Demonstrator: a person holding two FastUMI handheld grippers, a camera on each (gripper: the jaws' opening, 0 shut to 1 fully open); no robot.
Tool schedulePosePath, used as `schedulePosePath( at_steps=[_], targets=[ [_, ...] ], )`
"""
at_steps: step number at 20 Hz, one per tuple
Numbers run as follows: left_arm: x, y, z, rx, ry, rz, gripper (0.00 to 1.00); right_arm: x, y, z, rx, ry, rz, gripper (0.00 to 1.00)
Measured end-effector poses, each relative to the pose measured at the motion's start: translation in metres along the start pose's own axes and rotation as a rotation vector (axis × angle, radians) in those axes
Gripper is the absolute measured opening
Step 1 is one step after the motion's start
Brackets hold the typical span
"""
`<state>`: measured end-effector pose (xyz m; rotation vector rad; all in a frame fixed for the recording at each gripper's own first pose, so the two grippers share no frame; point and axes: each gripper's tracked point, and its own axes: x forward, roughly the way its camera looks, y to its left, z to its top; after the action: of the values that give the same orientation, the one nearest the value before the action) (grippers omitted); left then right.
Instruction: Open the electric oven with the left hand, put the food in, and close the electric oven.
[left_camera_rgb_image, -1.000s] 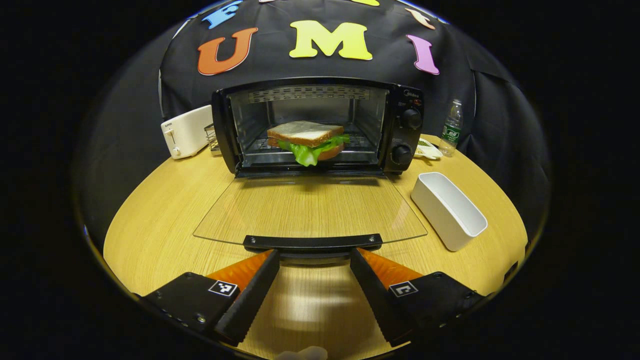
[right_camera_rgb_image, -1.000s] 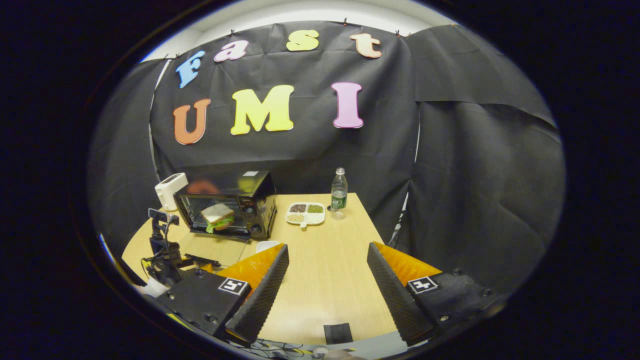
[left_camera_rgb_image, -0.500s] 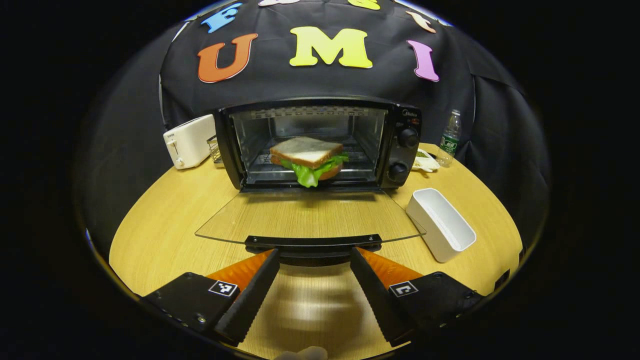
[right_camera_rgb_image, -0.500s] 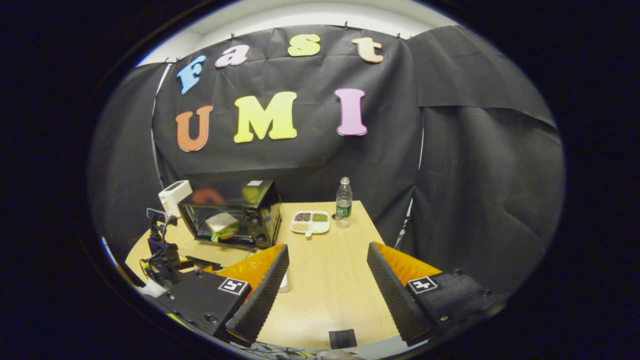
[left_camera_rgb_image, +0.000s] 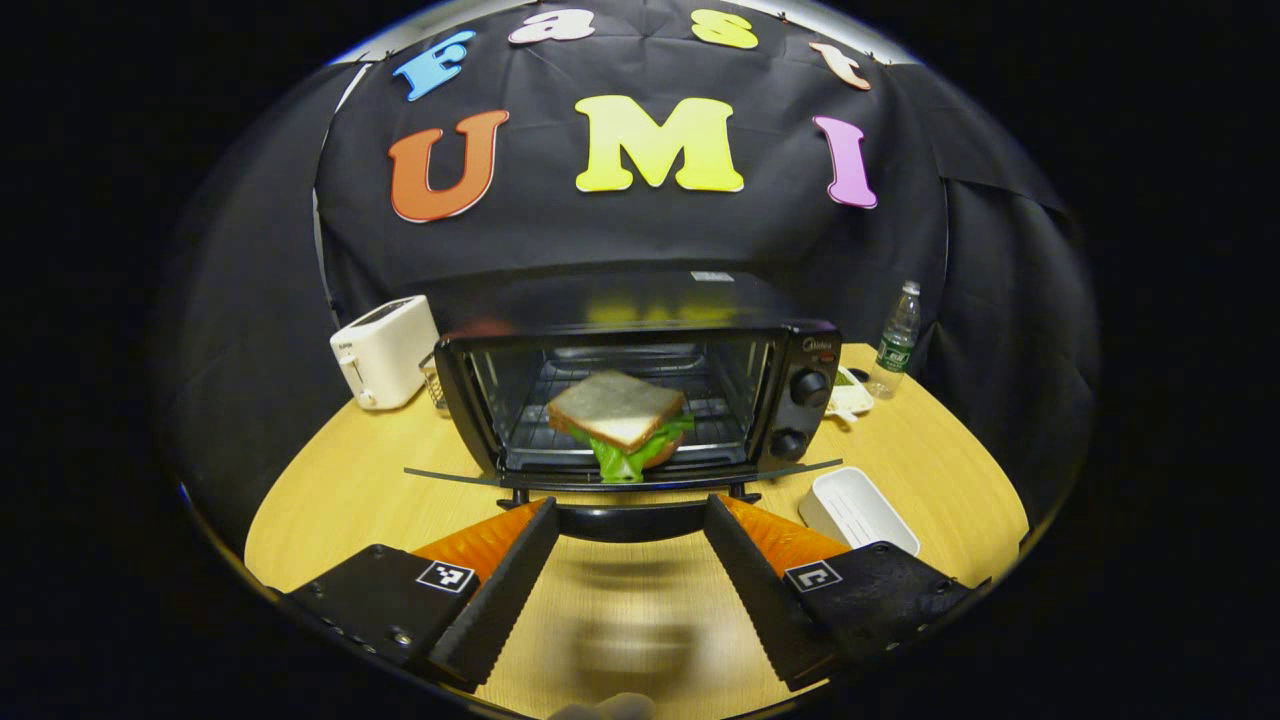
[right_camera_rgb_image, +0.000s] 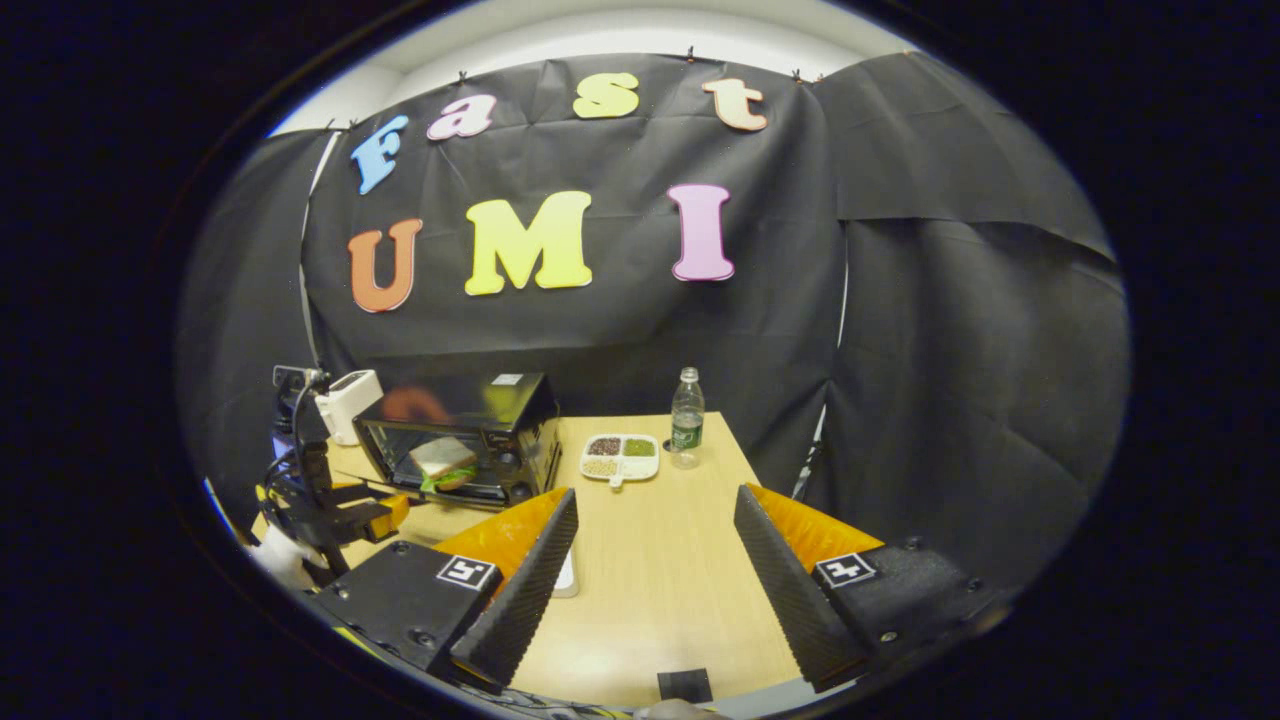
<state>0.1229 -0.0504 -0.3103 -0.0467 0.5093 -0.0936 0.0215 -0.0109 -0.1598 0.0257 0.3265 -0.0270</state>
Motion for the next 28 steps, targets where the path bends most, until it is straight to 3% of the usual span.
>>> schedulePosePath(
  at_steps=[1,2,3,4,13,14,15,16,28],
  targets=[
    [0.004,0.001,0.009,-0.002,-0.014,0.000,0.89,0.001,0.000,0.001,-0.001,0.000,-0.001,0.91],
    [0.008,0.002,0.016,-0.004,-0.025,0.000,0.96,0.002,0.002,0.004,-0.002,-0.002,0.000,0.91],
    [0.011,0.004,0.023,-0.005,-0.036,0.004,0.89,0.004,0.003,0.004,-0.005,-0.003,0.000,0.91],
    [0.012,0.007,0.031,0.000,-0.048,0.012,0.97,0.004,0.004,0.006,-0.010,-0.003,0.003,0.91],
    [-0.008,0.015,0.064,0.014,-0.127,0.036,0.97,0.005,0.015,0.020,-0.036,-0.030,0.027,0.91],
    [-0.017,0.015,0.070,0.013,-0.144,0.035,0.97,0.003,0.018,0.025,-0.039,-0.039,0.034,0.90],
    [-0.025,0.015,0.076,0.011,-0.160,0.037,0.96,0.001,0.020,0.031,-0.042,-0.051,0.041,1.00],
    [-0.036,0.015,0.083,0.009,-0.177,0.037,0.96,-0.001,0.022,0.038,-0.046,-0.065,0.046,0.91],
    [-0.200,0.030,0.187,-0.019,-0.418,0.045,0.96,-0.035,0.060,0.124,-0.058,-0.242,0.098,0.90]
  ],
)
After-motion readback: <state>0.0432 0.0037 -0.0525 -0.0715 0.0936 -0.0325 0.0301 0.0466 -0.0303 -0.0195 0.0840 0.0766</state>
